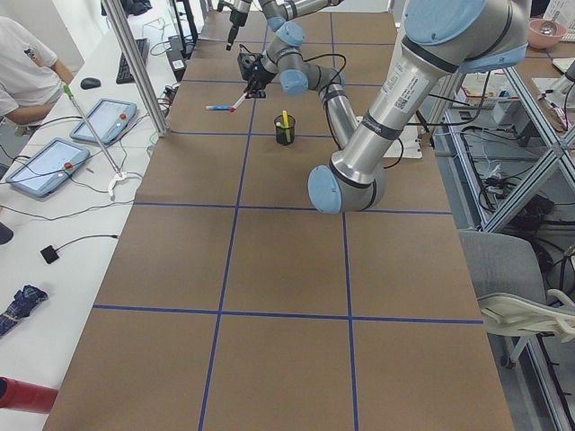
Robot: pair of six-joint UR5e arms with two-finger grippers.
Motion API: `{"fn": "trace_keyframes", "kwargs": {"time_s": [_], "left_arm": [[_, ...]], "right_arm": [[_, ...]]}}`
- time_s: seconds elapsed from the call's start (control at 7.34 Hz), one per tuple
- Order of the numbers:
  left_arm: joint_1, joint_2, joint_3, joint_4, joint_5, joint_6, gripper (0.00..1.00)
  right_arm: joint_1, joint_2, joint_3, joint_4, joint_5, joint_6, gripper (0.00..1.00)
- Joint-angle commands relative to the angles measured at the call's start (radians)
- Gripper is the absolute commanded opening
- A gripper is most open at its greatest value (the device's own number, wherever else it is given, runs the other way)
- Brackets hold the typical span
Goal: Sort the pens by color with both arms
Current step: 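Lift the red-capped marker out with the left gripper and carry it beside the blue marker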
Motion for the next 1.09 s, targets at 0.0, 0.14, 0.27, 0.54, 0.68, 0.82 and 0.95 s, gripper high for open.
{"fn": "trace_keyframes", "kwargs": {"time_s": [0.0,0.14,0.27,0.54,0.68,0.82,0.95], "left_arm": [[0.001,-0.147,0.312,-0.17,0.119,-0.006,0.0],[0.002,-0.243,0.494,-0.262,0.148,-0.007,0.0],[0.006,-0.308,0.636,-0.326,0.165,-0.03,0.0],[0.038,-0.358,0.807,-0.435,0.221,-0.029,0.0],[0.061,-0.359,0.823,-0.434,0.224,-0.029,0.0],[0.091,-0.361,0.832,-0.436,0.269,-0.03,0.0],[0.101,-0.362,0.839,-0.436,0.291,-0.03,0.0]], "right_arm": [[0.1,-0.004,0.005,-0.092,0.139,-0.018,1.0],[0.124,-0.005,0.012,-0.125,0.182,-0.018,1.0],[0.138,-0.007,0.019,-0.136,0.199,-0.018,1.0],[0.134,-0.013,0.017,-0.137,0.199,-0.018,1.0],[0.128,-0.013,0.017,-0.141,0.196,-0.018,1.0],[0.123,-0.011,0.019,-0.154,0.188,-0.018,1.0],[0.123,-0.013,0.019,-0.154,0.185,-0.018,1.0]]}}
